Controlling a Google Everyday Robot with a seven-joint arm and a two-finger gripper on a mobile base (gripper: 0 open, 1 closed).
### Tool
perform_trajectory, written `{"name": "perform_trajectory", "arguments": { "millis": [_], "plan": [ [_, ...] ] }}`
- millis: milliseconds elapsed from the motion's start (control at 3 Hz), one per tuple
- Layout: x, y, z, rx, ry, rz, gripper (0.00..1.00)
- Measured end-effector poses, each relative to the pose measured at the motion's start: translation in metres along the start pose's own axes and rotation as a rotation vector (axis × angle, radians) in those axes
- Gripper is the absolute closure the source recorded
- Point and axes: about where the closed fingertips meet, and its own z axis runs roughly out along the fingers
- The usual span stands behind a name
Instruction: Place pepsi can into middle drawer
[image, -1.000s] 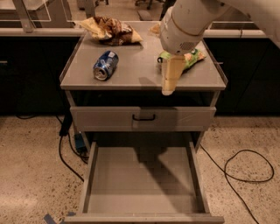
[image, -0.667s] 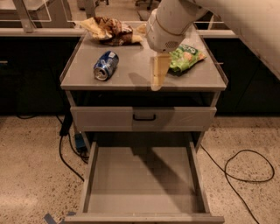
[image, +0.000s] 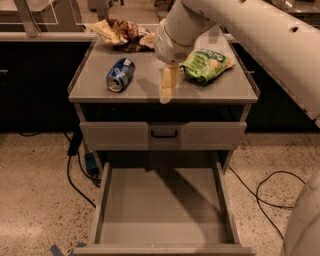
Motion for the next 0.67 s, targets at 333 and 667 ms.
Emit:
{"name": "perform_trajectory", "arguments": {
  "millis": [333, 667],
  "plan": [
    [0.016, -0.016, 0.002, 0.025, -0.007, -0.068, 0.00],
    [0.024, -0.045, 0.016, 0.049, -0.011, -0.145, 0.00]
  ]
}}
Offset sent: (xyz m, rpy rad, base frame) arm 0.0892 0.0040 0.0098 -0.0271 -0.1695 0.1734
